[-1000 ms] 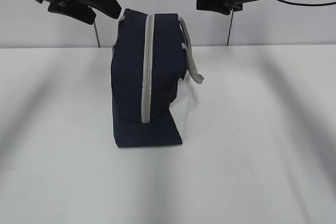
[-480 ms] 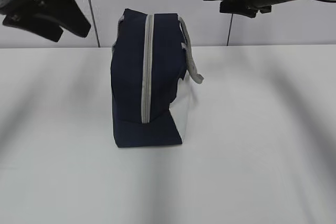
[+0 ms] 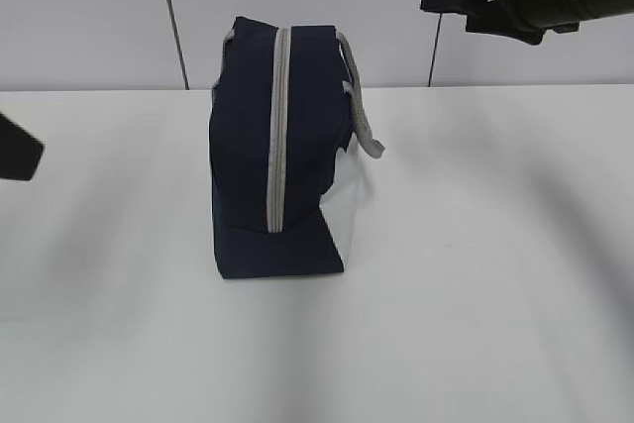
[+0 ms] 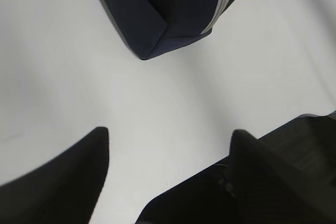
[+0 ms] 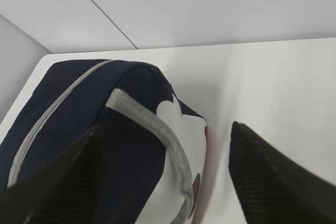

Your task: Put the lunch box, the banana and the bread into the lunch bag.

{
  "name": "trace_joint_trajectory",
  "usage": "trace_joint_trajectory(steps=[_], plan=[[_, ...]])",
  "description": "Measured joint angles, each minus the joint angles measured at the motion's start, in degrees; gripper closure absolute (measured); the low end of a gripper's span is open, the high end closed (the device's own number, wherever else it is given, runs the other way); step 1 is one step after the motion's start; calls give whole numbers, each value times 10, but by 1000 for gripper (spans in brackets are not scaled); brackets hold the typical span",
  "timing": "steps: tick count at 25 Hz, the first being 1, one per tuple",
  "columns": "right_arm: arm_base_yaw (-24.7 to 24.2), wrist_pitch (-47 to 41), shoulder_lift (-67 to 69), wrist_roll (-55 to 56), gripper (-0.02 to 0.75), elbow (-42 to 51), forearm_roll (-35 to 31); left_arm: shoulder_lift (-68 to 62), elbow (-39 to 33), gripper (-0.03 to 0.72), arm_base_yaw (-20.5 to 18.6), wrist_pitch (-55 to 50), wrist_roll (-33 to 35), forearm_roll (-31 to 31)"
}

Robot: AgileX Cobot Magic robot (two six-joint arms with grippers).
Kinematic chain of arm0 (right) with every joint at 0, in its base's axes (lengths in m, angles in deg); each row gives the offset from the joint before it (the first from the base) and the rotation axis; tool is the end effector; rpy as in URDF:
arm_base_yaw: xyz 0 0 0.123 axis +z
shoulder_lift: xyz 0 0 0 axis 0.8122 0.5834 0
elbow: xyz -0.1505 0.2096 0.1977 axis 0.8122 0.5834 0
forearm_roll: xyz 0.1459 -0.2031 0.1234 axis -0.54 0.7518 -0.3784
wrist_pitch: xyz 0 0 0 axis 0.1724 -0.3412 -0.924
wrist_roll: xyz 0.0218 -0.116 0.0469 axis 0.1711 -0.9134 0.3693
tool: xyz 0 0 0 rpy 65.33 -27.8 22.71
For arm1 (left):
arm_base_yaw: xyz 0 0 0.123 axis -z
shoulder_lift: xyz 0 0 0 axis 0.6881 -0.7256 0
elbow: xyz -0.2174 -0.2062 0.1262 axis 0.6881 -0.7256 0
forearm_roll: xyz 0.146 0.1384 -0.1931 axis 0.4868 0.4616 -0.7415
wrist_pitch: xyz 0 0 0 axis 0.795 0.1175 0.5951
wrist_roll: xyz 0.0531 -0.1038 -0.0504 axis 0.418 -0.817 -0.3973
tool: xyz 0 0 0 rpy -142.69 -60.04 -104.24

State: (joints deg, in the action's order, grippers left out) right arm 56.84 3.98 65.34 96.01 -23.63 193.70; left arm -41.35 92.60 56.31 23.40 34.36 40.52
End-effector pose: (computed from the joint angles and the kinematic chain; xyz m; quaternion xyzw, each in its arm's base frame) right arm 0.4387 0.0750 0.3120 -0.0538 0.8419 0.2498 0.4753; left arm 0.1907 -0.0856 0.3540 0.1683 0.9253 -0.1844 0.2854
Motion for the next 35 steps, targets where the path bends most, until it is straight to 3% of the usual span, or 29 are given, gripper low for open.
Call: trace_joint_trajectory(steps=[8,18,35], plan=[[57,-78,-142,-14,199,131,-6,203,-88,201,0,-8,-44,63],[64,-163,-260,-61,199,245,-12,376,-209,201,0,-36,-50,118],[64,-196,-435,-72,200,359,-15,563,-256,261,0,-42,-98,148]])
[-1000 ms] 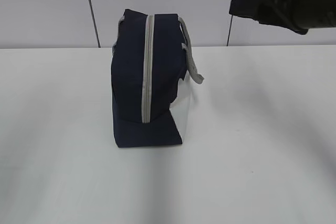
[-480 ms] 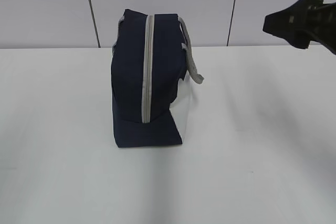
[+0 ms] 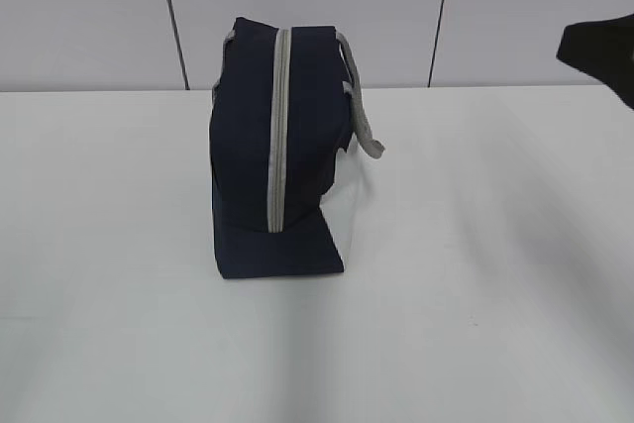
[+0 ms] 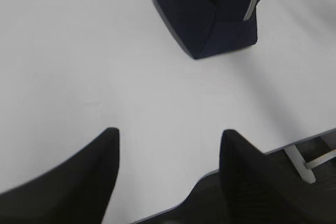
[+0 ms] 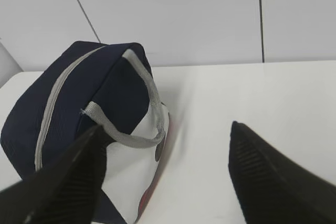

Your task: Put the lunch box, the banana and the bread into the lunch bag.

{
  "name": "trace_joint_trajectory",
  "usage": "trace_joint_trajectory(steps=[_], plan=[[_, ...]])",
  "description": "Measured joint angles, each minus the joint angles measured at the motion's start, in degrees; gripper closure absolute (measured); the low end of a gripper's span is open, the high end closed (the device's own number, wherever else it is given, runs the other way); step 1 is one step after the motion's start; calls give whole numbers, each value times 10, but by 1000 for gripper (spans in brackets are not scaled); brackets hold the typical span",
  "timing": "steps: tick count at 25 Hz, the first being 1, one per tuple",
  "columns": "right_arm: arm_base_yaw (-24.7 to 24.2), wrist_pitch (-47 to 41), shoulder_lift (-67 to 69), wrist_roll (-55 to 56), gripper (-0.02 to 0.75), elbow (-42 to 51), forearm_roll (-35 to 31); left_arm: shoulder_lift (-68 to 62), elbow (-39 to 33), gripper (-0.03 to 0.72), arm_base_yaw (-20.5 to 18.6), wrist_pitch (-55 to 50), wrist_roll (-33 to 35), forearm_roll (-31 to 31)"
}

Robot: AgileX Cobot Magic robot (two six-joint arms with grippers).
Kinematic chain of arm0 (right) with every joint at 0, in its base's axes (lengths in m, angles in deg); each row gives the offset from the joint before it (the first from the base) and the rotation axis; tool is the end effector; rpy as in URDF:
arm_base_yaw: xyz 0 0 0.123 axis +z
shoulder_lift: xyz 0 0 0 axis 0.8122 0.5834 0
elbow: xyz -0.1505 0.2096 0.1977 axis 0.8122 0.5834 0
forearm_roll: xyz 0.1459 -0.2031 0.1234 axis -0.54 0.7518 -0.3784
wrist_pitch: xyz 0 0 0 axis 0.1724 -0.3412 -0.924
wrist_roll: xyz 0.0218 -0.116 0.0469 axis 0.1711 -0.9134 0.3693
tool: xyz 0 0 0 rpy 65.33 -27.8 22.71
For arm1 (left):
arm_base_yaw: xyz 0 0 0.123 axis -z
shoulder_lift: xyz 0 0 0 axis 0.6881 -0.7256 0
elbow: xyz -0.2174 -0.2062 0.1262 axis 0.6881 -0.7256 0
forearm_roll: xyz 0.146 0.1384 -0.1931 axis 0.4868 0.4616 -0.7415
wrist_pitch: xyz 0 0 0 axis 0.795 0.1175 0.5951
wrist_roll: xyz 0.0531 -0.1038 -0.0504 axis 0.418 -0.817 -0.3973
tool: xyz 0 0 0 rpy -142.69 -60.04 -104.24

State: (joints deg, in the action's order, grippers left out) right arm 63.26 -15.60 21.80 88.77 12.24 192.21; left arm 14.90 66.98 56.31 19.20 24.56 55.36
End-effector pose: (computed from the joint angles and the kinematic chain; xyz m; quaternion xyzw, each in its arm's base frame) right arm 0.2271 0.0522 0.3345 -0.0526 0.7850 0.1356 0.6022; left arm 0.0039 -0.0155 0.2773 0.1261 0.8544 -0.1030 0.4934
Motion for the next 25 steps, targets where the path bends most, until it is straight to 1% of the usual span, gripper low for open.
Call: trace_joint_trajectory(steps=[7,14,15,16,18,19,20,21,22,24,25], plan=[[0,-30,-80,-1,202,53,-2,1,-1,264,0,0,-1,-3],[0,-23,-131,-2,202,116,-2,1,-1,275,0,0,-1,-4],[0,-20,-136,-15,202,123,-11,1,-1,275,0,0,-1,-4],[0,-15,-141,-47,202,126,-40,1,-1,275,0,0,-1,-4],[0,-12,-145,-141,203,129,-129,1,-1,275,0,0,-1,-4],[0,-19,-145,-213,204,129,-203,1,-1,275,0,0,-1,-4],[2,-38,-145,-308,204,129,-301,1,-1,275,0,0,-1,-5],[7,-76,-145,-428,204,129,-419,1,-1,275,0,0,-1,-5],[14,-117,-145,-539,204,125,-522,1,-1,275,0,0,-1,-5],[29,-241,-145,-805,204,107,-761,1,-1,275,0,0,-1,-5],[35,-291,-145,-900,204,91,-845,1,-1,275,0,0,-1,-5]])
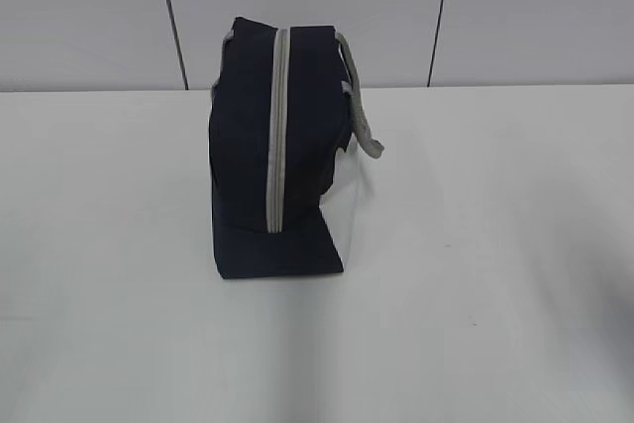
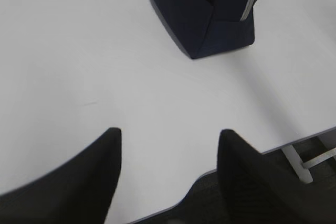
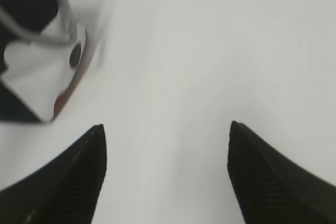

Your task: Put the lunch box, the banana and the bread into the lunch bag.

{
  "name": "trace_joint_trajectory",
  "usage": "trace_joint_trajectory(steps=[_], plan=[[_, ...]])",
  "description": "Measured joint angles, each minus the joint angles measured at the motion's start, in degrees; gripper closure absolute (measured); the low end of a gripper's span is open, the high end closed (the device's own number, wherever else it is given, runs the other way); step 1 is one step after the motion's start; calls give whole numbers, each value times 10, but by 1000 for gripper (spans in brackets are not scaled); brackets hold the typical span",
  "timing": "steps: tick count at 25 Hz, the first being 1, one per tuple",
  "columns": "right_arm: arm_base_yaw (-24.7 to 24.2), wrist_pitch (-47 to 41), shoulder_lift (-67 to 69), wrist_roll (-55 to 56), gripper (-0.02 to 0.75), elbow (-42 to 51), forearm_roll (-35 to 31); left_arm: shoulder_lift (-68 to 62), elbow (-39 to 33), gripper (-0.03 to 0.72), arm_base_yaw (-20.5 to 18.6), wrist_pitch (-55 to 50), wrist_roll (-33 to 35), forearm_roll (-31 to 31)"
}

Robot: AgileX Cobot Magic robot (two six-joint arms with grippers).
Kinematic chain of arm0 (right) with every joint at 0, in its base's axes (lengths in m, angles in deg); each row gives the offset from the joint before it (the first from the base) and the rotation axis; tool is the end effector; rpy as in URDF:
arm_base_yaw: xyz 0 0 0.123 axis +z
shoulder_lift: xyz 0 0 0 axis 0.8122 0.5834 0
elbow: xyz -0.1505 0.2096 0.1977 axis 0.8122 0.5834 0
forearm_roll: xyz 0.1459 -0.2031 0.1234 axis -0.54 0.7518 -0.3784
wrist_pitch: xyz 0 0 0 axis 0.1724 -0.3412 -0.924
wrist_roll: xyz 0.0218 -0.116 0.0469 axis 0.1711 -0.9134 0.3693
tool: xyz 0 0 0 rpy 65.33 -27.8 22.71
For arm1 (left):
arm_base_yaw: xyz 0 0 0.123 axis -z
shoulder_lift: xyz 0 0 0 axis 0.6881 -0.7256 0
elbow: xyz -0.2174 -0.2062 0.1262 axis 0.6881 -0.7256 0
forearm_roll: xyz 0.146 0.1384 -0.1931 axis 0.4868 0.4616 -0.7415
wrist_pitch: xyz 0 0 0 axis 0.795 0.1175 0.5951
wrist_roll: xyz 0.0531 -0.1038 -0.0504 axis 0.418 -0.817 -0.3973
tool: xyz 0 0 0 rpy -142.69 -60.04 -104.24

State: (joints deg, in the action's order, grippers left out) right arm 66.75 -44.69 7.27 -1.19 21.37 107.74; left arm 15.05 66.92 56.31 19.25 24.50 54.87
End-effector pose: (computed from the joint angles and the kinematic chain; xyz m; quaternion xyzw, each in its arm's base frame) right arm 0.1601 0.0182 0.2839 -0.0349 0.8487 0.0150 0.5276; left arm 0.0034 -0.0164 0.2772 0.1259 0.8536 -0.1076 0.4939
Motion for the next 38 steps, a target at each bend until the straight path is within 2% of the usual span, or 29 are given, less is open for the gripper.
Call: trace_joint_trajectory(steps=[1,2,4,6,17,22,28,38], plan=[[5,-61,0,-86,204,-15,-73,0,0,275,0,0,0,-1],[6,-119,0,-141,204,-35,-117,0,0,276,0,0,0,-1],[7,-213,-8,-193,204,-71,-155,0,0,284,0,0,0,-1],[7,-280,-26,-215,204,-92,-170,0,0,293,0,0,0,-1],[7,-434,-202,-228,204,-105,-186,0,0,317,1,0,0,-2],[7,-455,-274,-236,204,-93,-181,0,0,317,1,0,0,-2],[7,-451,-339,-237,204,-27,-164,0,0,318,1,1,0,-2],[5,-441,-361,-238,204,-23,-162,0,0,318,1,1,0,-2]])
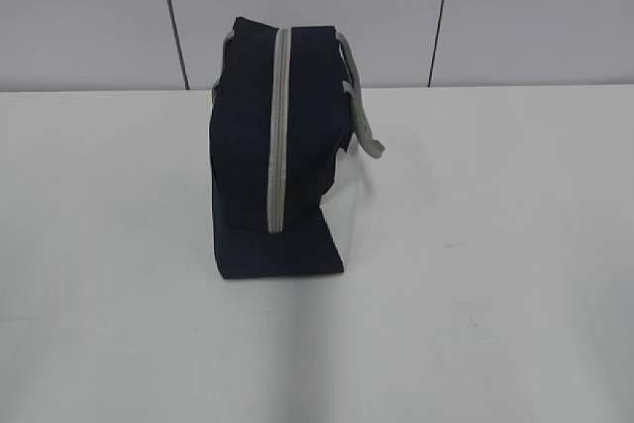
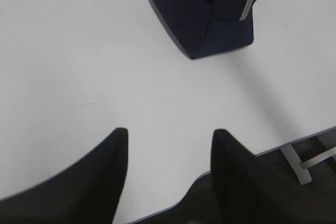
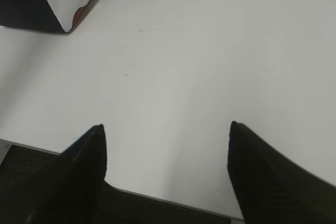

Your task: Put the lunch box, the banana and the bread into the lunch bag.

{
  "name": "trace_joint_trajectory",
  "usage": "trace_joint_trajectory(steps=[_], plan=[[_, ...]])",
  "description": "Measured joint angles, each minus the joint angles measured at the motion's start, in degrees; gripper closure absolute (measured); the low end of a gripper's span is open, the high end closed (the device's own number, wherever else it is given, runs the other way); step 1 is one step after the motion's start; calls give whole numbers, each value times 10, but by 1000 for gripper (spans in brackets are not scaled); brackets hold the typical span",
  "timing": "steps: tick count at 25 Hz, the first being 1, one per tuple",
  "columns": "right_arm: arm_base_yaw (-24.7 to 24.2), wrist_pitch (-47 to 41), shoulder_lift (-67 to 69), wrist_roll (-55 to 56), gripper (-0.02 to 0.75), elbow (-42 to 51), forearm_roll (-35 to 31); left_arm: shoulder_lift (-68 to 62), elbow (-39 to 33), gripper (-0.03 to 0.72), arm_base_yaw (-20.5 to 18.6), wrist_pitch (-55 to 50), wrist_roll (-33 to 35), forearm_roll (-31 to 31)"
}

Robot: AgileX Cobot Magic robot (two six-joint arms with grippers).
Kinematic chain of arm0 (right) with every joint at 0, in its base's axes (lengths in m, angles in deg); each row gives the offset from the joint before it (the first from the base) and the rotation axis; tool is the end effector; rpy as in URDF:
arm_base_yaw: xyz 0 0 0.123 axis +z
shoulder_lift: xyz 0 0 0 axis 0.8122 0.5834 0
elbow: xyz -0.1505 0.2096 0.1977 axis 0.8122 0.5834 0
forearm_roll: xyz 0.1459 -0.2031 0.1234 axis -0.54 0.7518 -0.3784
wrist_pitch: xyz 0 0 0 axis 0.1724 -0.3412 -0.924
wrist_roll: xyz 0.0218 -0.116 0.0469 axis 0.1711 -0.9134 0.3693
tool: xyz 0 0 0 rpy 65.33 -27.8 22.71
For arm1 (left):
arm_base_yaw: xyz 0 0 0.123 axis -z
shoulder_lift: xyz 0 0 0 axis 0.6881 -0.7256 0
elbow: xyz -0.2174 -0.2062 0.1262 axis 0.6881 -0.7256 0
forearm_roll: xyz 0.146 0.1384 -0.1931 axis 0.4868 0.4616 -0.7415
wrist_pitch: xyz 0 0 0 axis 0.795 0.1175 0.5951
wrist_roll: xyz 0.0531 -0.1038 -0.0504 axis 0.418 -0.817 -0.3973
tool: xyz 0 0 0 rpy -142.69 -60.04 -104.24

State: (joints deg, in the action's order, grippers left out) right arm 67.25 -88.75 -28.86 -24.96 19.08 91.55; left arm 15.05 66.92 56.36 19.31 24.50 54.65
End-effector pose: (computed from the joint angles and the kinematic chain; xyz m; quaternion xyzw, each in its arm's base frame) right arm 0.0117 -0.0075 0.2659 -0.1036 0.8740 0.0066 0.4748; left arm 0.0033 -0.0168 0.2773 0.1263 0.8532 -0.1097 0.4941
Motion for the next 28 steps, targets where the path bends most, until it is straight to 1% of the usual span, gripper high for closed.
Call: trace_joint_trajectory(steps=[10,13,15,19,22,25,28], plan=[[0,0,0,0,204,0,1,0,0,318,0,0,0,0],[-6,0,-2,0,204,0,1,0,0,318,-12,0,0,0],[-29,0,-2,0,204,0,1,1,0,318,-35,0,0,0],[-100,0,-8,-1,204,0,1,17,0,318,-102,0,0,0],[-139,0,-25,-1,204,0,2,19,0,318,-143,0,0,0],[-165,0,-27,-1,204,0,3,20,0,318,-164,0,0,0],[-173,0,-28,-1,204,0,4,20,0,318,-168,0,0,-2]])
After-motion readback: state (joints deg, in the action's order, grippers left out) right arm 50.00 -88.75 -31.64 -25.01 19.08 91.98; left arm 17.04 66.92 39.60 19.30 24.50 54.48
